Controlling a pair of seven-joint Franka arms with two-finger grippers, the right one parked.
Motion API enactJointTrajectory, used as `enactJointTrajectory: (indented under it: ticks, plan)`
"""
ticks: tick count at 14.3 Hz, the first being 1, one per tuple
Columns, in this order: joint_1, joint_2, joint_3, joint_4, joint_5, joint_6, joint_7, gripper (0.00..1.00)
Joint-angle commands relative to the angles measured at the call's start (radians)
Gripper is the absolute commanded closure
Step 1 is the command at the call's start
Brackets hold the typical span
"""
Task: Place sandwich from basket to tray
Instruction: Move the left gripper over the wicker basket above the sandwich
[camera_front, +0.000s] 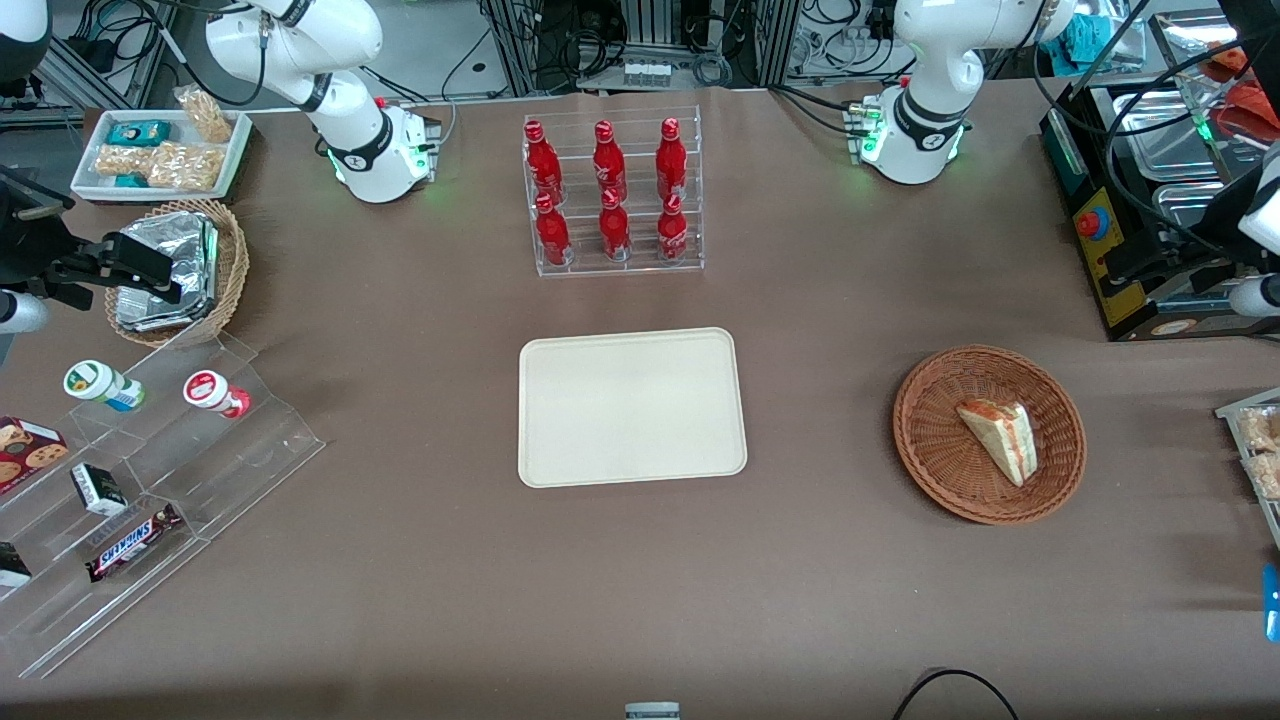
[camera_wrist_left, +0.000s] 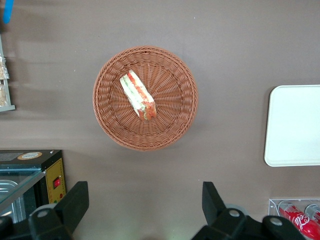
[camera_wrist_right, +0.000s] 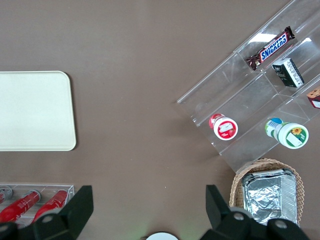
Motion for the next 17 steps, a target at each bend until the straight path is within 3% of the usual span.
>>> enactJointTrajectory:
  ticks: [1,5,11,15,17]
  plan:
    - [-0.006,-0.006,0.005,-0.029,0.0,-0.001,0.012,0.0]
    - [-0.002,0.043,0.005,-0.136,0.003,0.076,0.012,0.0]
    - [0.006,0.135,0.012,-0.424,0.006,0.532,0.012,0.0]
    - [0.04,0.196,0.012,-0.513,-0.005,0.739,-0.011,0.0]
    - [0.043,0.215,0.012,-0.524,-0.008,0.77,-0.111,0.0]
